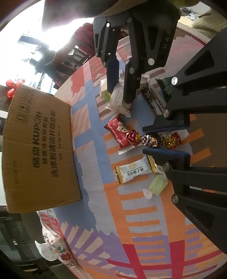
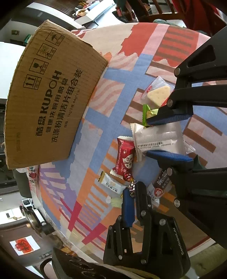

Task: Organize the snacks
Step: 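Carry the candy and white packet into the box and open both tools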

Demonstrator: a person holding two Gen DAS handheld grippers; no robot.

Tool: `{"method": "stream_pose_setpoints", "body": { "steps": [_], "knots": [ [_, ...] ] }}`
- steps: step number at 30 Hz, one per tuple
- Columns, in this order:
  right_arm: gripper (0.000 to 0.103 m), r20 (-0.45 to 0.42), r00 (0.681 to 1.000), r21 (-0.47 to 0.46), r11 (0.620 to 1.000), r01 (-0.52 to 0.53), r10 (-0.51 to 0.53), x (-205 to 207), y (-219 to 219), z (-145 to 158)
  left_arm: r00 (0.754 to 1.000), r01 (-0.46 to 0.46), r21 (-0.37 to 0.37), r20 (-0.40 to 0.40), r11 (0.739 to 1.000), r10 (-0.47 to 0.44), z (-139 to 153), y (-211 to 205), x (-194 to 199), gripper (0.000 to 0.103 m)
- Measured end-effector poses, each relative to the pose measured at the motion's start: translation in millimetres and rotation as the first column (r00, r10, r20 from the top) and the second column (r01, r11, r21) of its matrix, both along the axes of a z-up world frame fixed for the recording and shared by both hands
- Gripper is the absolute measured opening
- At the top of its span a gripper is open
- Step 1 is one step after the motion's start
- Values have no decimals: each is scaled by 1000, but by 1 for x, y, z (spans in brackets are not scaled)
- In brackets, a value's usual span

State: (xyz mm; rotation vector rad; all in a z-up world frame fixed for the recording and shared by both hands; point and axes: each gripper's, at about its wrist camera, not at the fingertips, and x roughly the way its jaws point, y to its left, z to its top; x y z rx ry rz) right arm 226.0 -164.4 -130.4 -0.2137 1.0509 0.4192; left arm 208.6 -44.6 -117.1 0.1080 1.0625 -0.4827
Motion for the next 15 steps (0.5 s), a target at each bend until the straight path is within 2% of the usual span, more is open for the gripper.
{"method": "stream_pose_setpoints", "body": {
  "steps": [7, 15],
  "knots": [
    [30, 49, 999, 14, 1000, 17, -18, -8, -3, 17, 997, -24, -14, 71, 1000, 25, 24, 5, -7, 18],
    [31, 152, 986, 71, 996, 52, -63, -16, -12, 56, 982, -52, -46, 179, 998, 59, 68, 10, -11, 18]
  ]
}}
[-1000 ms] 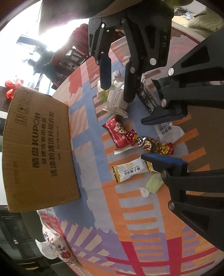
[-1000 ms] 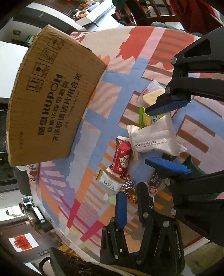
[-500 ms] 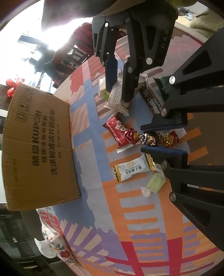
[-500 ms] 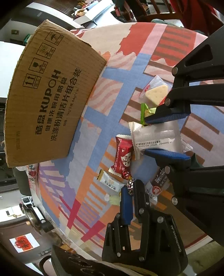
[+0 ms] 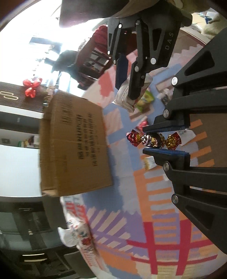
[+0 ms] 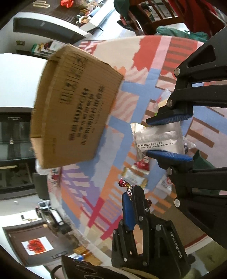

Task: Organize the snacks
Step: 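Carry the candy and white packet into the box and open both tools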

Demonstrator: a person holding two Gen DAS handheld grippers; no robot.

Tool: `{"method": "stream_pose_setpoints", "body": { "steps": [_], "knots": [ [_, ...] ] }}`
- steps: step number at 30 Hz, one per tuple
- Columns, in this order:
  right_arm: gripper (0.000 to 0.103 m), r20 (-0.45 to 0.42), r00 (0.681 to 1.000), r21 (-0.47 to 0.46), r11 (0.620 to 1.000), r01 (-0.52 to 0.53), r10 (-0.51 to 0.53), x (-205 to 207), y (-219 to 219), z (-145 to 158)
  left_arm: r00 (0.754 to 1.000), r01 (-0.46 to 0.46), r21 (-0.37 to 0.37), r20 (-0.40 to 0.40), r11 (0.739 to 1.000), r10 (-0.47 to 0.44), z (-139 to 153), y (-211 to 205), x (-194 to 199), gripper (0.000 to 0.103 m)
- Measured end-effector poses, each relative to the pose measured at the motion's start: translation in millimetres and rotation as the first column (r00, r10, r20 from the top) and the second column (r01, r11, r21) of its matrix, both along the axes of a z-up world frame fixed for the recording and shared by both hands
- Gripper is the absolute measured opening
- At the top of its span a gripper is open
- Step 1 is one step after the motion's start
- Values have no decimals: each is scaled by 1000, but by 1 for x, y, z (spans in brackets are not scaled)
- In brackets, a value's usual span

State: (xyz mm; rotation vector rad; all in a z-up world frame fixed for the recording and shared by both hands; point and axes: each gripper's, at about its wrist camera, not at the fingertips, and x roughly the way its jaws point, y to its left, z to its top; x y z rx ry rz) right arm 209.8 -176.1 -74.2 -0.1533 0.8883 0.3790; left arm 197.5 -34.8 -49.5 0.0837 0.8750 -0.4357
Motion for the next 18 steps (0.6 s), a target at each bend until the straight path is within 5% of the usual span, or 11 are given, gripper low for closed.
{"method": "stream_pose_setpoints", "body": {
  "steps": [18],
  "knots": [
    [31, 242, 967, 117, 992, 54, -81, 26, -14, 110, 967, -27, -38, 251, 999, 36, 115, -7, 40, 18]
  ]
}}
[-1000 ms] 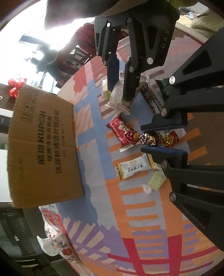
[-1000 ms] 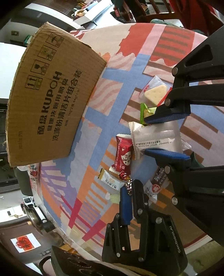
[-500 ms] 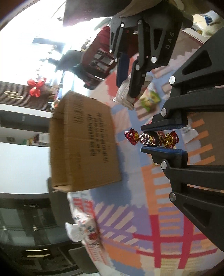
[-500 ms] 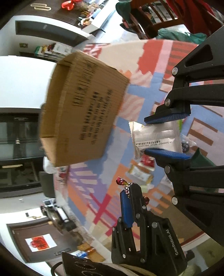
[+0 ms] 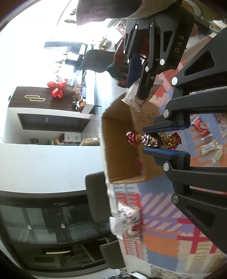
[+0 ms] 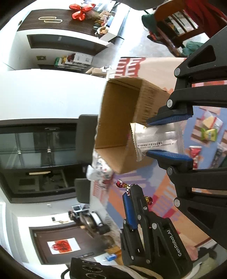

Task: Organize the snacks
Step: 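Carry the candy and white packet into the box and open both tools, then move both tools back from the box toward the remaining snacks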

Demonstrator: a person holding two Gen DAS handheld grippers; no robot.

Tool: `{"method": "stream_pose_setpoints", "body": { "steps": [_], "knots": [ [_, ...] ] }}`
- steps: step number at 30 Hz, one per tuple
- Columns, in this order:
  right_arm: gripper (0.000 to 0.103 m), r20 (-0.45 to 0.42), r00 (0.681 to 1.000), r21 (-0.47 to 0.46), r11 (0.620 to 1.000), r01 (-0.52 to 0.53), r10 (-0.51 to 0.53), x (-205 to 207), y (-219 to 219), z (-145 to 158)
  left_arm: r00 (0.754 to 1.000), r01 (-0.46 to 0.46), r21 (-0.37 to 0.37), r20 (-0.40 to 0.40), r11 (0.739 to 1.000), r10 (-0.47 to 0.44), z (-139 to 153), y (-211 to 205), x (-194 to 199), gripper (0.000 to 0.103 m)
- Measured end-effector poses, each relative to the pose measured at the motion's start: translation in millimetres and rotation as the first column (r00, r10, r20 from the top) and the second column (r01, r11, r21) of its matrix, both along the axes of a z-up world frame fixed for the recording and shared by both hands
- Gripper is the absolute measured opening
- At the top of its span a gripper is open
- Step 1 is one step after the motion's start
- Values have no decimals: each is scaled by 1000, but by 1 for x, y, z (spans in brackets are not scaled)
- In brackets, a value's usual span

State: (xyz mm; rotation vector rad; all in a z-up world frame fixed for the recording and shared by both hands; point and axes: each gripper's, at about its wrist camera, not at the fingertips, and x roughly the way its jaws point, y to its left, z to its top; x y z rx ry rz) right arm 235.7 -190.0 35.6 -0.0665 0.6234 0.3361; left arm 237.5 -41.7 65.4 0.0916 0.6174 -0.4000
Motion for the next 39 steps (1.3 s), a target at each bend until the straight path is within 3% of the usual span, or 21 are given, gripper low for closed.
{"method": "stream_pose_setpoints", "body": {
  "steps": [8, 15, 24, 30, 31, 32, 33, 34, 39],
  "knots": [
    [31, 25, 999, 38, 999, 25, -26, 37, -6, 32, 1000, -9, -43, 7, 999, 9, 25, 0, 44, 18],
    [31, 8, 999, 45, 998, 43, -44, 70, -6, 35, 998, -27, -90, -53, 996, 22, 21, -2, 83, 18],
    [31, -31, 997, 8, 997, 72, -71, 102, -9, 15, 993, -58, 6, -100, 998, 59, -6, -12, 123, 18],
    [31, -52, 994, -5, 996, 95, -95, 113, -15, 1, 991, -55, 27, -122, 998, 58, -15, -15, 132, 18],
    [31, -53, 993, -6, 995, 103, -103, 113, -16, 0, 991, -58, 32, -118, 998, 61, -16, -15, 131, 24],
    [34, -51, 993, -9, 994, 108, -109, 113, -17, -1, 991, -67, 42, -115, 997, 71, -16, -15, 130, 38],
    [39, -52, 992, -12, 994, 111, -112, 113, -17, -1, 991, -73, 46, -110, 996, 78, -15, -14, 128, 44],
    [53, -50, 992, -11, 993, 117, -117, 112, -18, -1, 991, -79, 51, -102, 996, 84, -14, -13, 125, 48],
    [56, -40, 991, -22, 992, 126, -126, 101, -17, 2, 992, -83, 56, -88, 995, 88, -9, -7, 108, 53]
  ]
}}
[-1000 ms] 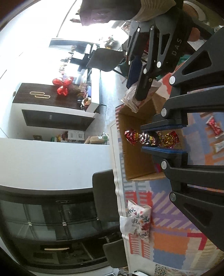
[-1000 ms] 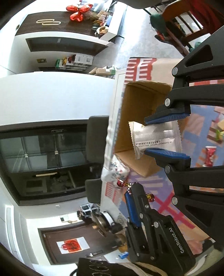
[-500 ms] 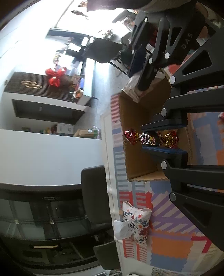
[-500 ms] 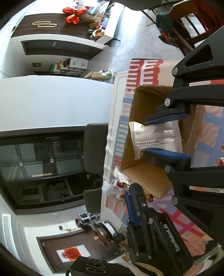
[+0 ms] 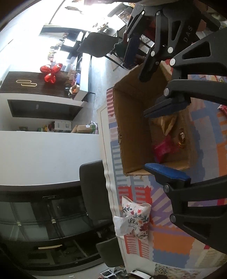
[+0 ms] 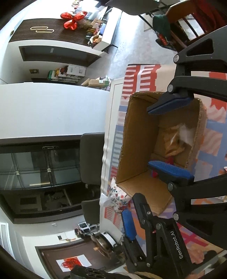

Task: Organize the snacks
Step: 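Move both tools back from the box toward the remaining snacks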

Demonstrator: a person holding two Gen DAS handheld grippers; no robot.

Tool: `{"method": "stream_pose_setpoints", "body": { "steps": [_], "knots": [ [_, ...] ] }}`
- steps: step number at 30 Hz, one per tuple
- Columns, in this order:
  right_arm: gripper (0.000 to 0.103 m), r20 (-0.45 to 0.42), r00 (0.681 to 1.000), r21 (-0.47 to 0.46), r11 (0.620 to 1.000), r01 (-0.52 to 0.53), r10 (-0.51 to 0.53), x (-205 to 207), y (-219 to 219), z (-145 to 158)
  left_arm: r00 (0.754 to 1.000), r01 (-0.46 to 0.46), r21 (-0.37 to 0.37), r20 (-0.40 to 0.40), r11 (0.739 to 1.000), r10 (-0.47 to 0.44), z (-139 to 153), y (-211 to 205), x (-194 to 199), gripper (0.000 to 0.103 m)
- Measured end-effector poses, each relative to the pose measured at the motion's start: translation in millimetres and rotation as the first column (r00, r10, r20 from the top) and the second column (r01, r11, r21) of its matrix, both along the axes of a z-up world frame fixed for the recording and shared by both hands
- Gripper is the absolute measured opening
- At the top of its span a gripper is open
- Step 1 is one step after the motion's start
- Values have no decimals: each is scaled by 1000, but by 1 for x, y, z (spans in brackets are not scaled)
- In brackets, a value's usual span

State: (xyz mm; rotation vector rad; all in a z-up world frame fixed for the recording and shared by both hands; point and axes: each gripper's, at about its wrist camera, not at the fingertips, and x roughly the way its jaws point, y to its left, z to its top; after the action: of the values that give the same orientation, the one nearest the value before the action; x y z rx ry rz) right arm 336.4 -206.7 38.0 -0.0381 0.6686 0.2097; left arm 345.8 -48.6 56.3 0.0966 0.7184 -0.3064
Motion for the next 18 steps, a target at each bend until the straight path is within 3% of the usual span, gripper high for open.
{"method": "stream_pose_setpoints", "body": {
  "steps": [8, 18],
  "knots": [
    [56, -26, 1000, -49, 999, -11, 10, -27, 7, 3, 1000, 0, 35, 25, 999, 0, 5, 7, -36, 58],
    [56, -125, 990, -104, 992, -72, 59, -68, 16, -8, 999, 45, 47, 3, 998, -45, -3, 13, -80, 58]
  ]
}}
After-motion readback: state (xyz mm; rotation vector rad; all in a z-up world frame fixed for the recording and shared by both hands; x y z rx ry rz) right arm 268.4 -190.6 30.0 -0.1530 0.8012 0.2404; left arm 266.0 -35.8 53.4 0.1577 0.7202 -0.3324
